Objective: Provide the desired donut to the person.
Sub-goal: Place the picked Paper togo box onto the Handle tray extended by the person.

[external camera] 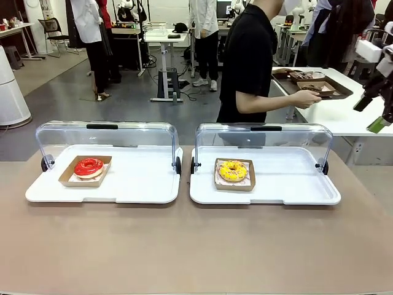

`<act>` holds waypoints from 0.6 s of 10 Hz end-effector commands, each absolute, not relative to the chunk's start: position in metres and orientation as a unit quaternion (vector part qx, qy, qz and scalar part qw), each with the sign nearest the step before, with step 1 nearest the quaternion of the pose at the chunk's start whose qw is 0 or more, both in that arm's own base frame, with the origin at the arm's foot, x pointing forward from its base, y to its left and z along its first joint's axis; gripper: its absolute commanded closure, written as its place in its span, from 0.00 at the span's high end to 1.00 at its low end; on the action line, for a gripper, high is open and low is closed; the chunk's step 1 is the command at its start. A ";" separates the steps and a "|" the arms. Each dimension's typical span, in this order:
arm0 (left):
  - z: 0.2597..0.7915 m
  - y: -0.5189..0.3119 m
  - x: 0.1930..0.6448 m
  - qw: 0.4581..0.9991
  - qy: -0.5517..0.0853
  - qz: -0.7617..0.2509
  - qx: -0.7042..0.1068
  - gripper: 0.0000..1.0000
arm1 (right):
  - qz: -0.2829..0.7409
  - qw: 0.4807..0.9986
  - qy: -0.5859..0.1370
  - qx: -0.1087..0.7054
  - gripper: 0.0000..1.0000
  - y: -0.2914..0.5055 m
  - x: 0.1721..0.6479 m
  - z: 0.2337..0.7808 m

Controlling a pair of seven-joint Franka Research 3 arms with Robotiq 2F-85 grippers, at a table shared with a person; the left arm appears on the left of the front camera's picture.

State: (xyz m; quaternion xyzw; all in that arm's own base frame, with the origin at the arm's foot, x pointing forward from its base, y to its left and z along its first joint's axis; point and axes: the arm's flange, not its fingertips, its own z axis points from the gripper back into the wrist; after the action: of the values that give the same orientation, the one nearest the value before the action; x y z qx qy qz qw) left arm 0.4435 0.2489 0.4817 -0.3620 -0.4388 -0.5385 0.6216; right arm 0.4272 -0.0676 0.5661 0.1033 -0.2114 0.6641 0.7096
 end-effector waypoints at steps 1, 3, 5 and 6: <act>0.484 0.248 0.443 0.626 -0.439 -0.535 -0.360 1.00 | 0.633 0.667 -0.315 0.237 1.00 -0.097 0.445 0.538; 0.484 0.248 0.443 0.626 -0.439 -0.535 -0.360 1.00 | 0.558 0.673 -0.380 0.302 1.00 -0.123 0.448 0.520; 0.484 0.248 0.443 0.626 -0.439 -0.535 -0.360 1.00 | 0.528 0.673 -0.411 0.316 1.00 -0.137 0.443 0.508; 0.484 0.248 0.443 0.626 -0.439 -0.535 -0.360 1.00 | 0.536 0.660 -0.414 0.326 1.00 -0.143 0.439 0.499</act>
State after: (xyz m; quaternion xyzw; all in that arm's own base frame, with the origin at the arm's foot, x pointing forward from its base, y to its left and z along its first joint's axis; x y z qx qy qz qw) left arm 0.4435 0.2488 0.4818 -0.3620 -0.4388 -0.5386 0.6216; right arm 0.4368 -0.1430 0.5012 0.3260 -0.4092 0.5221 0.6735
